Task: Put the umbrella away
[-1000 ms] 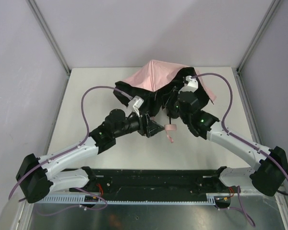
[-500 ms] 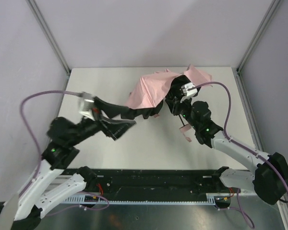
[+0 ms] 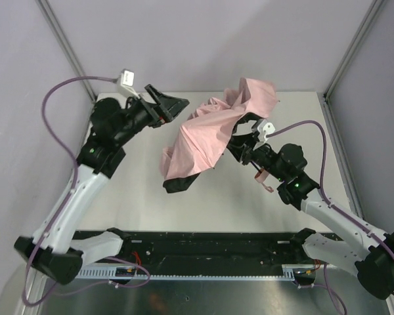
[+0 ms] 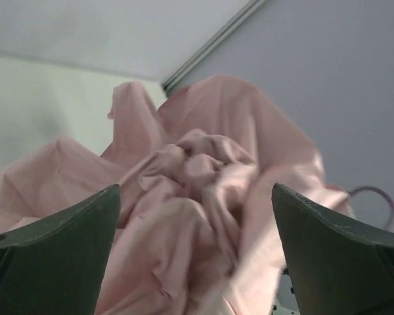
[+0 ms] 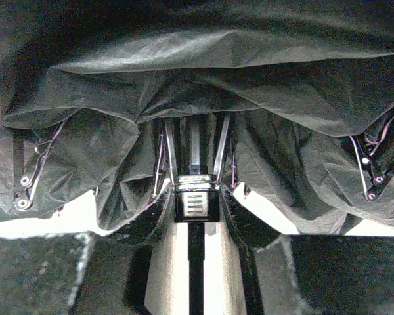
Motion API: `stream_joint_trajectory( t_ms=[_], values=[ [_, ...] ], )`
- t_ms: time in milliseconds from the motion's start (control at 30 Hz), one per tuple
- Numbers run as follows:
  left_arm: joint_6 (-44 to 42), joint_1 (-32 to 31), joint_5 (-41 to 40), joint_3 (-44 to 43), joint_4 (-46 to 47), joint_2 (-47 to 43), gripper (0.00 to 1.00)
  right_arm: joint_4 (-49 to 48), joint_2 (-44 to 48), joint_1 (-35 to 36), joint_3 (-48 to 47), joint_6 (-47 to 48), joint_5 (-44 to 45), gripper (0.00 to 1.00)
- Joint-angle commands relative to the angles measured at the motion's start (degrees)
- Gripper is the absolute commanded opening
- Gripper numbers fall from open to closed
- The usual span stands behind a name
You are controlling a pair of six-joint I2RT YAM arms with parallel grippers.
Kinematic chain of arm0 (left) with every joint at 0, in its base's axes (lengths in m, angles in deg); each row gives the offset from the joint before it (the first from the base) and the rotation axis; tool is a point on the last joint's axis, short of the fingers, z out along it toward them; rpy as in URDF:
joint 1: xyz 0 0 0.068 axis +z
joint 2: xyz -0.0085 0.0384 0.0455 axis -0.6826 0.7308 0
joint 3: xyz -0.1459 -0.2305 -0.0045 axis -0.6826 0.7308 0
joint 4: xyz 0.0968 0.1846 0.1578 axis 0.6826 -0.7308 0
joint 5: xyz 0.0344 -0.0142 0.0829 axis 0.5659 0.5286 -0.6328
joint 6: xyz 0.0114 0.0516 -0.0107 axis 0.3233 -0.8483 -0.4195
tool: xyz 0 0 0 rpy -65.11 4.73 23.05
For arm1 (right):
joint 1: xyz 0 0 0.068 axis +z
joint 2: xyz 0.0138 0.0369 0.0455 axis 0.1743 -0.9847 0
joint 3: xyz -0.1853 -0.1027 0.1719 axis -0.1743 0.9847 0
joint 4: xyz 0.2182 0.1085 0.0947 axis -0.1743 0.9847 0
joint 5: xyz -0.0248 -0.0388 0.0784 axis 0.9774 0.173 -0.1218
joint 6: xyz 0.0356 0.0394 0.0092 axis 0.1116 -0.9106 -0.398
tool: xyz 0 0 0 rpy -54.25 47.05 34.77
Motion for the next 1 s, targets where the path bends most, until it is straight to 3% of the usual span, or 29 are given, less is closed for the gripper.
stream_joint_trajectory(
  t_ms=[0,100,233,367,567,633,867,900,967],
  values=[
    [7.61,2.63,6.8,-2.78,-0.99,4.62,1.0,-5.65,0.49,0.32,-1.19,1.22,-3.95,0.0],
    [8.19,2.3,11.89,-1.77,0.92,7.27,1.0,-6.45,0.16,0.3,-1.19,1.05,-4.45,0.0],
    [9.08,0.81,11.97,3.85,5.95,7.17,0.99,-7.07,-0.28,0.33,-1.19,0.77,-5.53,0.0],
    [12.01,-1.66,14.26,8.3,17.32,9.15,1.0,-7.26,-0.51,0.81,-1.19,0.67,-6.51,0.0],
    [12.6,-4.15,20.44,5.11,21.23,16.51,0.98,-7.22,-0.17,2.09,-1.19,1.51,-6.81,0.0],
    [11.68,-4.21,21.37,4.74,22.2,17.05,0.87,-6.56,0.05,2.3,-1.19,1.87,-7.26,0.0],
    [6.57,-3.95,24.58,3.73,24.83,17.46,0.2,1.31,1.51,6.05,-1.19,4.12,-0.94,0.01],
    [5.66,-3.87,24.86,4.07,25.53,17.3,0.13,3.06,1.93,6.42,-1.19,3.04,0.85,0.08],
    [3.68,-3.46,25.55,4.81,26.88,16.66,0.04,6.86,2.9,6.87,-1.23,-1.05,4.21,0.4]
  ],
)
